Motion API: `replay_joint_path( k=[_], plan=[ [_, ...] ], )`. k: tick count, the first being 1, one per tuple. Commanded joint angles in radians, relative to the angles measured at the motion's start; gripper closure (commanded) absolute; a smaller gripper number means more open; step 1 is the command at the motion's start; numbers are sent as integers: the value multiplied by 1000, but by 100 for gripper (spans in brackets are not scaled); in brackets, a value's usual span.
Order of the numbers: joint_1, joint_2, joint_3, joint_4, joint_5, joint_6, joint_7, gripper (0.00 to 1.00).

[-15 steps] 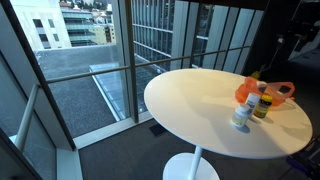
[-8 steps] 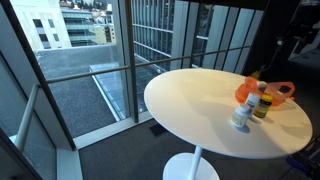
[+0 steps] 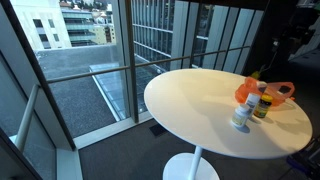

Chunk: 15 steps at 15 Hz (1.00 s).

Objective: Take the box out of the carrier bag

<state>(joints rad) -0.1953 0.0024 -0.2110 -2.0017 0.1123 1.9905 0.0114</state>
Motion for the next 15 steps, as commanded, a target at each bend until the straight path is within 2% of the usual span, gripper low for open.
replay_joint_path(
  k=[1, 6, 15],
  plan=[
    [-3, 47, 2, 9, -32, 93, 64, 0],
    [-7, 127, -9, 9, -80, 210, 132, 0],
    [-26, 264, -54, 48, -145, 252, 197, 0]
  ],
)
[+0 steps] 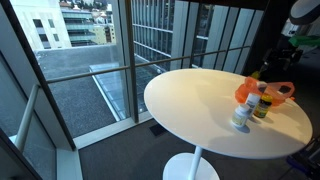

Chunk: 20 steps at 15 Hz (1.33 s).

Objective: Take the box out of the carrier bag

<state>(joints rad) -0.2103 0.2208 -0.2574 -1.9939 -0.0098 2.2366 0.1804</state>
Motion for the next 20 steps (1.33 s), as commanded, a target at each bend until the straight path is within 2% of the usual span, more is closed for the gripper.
replay_joint_path(
  k=[1, 20],
  plan=[
    [-14, 60, -12, 46, -21, 9, 25, 0],
    [-50, 243, -3, 159, 12, 26, -40, 0]
  ],
)
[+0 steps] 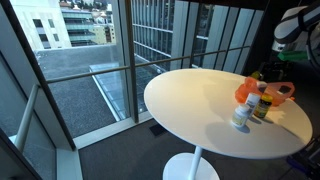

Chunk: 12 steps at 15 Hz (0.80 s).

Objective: Take the box out of the carrier bag

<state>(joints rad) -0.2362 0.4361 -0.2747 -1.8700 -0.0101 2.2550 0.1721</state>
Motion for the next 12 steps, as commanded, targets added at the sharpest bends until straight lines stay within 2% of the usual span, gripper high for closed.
replay_joint_path(
  k=[1, 12],
  plan=[
    [-26, 33, 16, 37, 14, 9, -35, 0],
    [-49, 62, 40, 41, 49, 41, -94, 0]
  ],
)
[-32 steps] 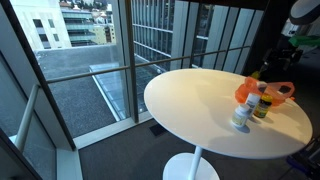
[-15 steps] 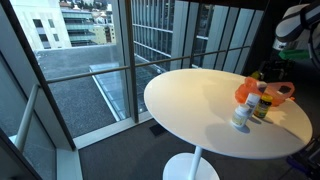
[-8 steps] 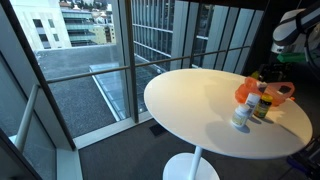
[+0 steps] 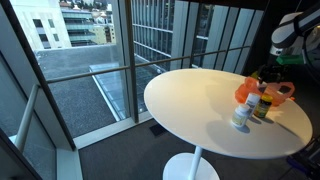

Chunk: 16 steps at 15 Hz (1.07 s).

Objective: Take the box out of the carrier bag

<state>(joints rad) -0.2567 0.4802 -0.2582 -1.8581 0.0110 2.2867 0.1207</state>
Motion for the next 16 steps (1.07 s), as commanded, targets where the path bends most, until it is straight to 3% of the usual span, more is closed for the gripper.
replay_joint_path(
  k=[1, 16],
  plan=[
    [-31, 19, 27, 28, 33, 17, -50, 0],
    [-37, 43, 46, 33, 61, 67, -76, 0]
  ],
)
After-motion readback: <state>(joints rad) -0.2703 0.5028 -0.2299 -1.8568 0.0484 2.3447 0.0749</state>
